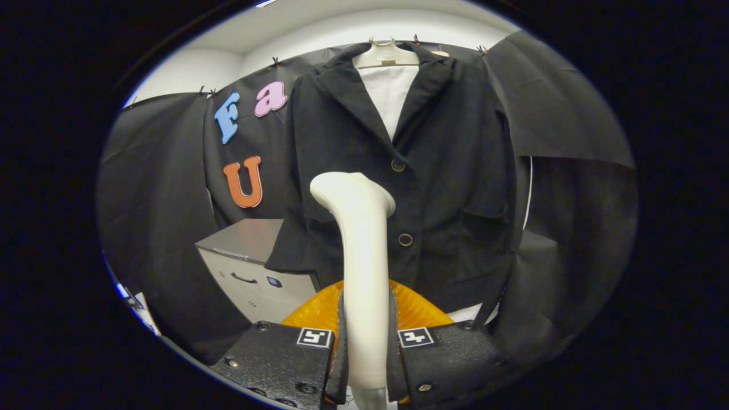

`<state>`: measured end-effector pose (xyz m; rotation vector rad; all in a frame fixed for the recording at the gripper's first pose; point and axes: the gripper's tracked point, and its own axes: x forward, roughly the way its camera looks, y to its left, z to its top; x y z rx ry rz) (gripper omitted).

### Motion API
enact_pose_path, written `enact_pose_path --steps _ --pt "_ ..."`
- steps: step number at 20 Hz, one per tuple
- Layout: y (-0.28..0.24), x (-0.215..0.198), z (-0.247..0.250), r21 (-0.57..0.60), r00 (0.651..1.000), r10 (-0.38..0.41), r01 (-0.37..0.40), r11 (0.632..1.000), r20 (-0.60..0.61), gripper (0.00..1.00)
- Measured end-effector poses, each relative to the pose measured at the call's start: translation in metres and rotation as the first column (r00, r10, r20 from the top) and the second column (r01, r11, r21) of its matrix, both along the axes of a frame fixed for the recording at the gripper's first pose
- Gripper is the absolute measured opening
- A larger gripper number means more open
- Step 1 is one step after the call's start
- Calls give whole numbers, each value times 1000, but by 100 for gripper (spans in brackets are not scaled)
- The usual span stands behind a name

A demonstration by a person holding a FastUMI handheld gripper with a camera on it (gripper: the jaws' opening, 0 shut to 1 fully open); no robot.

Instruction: Iron the clothes twice with a garment steamer, once on the left side and once on the right side.

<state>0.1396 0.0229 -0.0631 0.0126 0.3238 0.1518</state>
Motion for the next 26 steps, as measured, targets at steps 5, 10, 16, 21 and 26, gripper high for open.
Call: enact_pose_path --steps 5,10,16,21,26 --pt "-6 -4 -42 -5 998 -16 16 1000 -55 29" --pt "-14 -13 -87 -23 992 -36 34 999 -124 29" --pt "-26 -21 -130 -57 984 -60 52 997 -167 29" --pt "-34 -35 -168 -103 973 -62 40 994 -222 29" --pt "-42 -51 -199 -99 959 -46 18 995 -278 29"
